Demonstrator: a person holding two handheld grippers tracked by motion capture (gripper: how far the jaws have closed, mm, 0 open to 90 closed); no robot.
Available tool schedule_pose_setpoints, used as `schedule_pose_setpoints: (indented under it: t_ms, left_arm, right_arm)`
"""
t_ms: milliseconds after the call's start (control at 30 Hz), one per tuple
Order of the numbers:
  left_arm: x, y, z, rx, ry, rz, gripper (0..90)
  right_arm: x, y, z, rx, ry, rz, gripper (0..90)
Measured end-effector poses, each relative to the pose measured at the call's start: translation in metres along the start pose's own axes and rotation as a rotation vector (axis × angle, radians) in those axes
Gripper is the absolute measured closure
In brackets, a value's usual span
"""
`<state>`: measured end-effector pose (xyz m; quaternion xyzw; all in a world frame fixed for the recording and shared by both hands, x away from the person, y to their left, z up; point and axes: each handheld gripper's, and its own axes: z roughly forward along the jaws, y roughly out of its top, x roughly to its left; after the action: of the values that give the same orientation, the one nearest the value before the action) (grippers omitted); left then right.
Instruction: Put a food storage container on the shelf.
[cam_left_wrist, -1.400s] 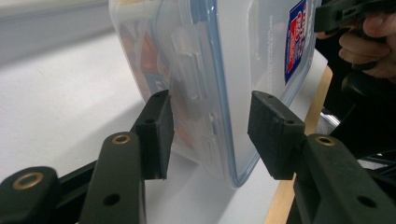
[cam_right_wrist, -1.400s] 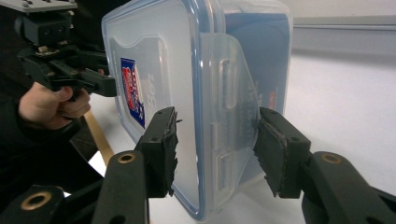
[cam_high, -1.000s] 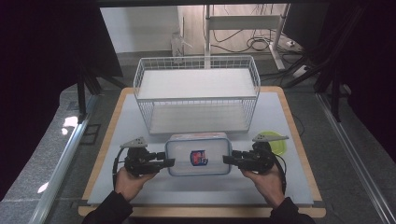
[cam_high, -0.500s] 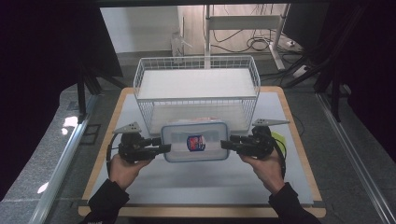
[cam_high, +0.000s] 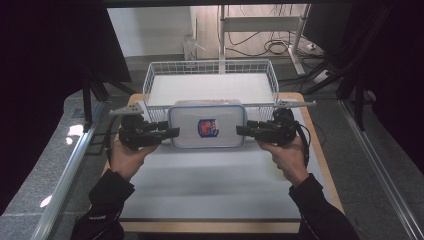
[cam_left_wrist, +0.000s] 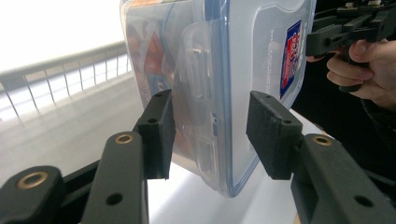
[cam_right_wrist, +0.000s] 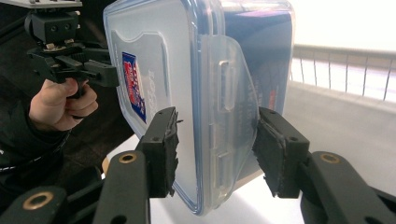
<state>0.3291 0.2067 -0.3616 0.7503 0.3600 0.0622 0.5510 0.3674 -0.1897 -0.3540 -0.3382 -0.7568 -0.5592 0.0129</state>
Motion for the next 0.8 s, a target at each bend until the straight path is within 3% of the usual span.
schedule_pose_setpoints:
  t_ms: [400, 633, 800]
  left_arm:
    - [0.014, 0.041, -0.004, -0.013, 0.017, 0.018, 52.8]
    - [0.027, 0.065, -0.003, -0.025, 0.022, -0.003, 52.8]
    - [0.033, 0.073, -0.001, -0.037, 0.023, -0.011, 52.8]
  right_arm:
    - [-0.009, 0.047, 0.006, -0.018, 0.008, -0.001, 50.9]
    - [-0.018, 0.072, 0.013, -0.029, 0.007, 0.004, 50.5]
    - [-0.021, 0.085, 0.014, -0.032, 0.000, 0.005, 50.2]
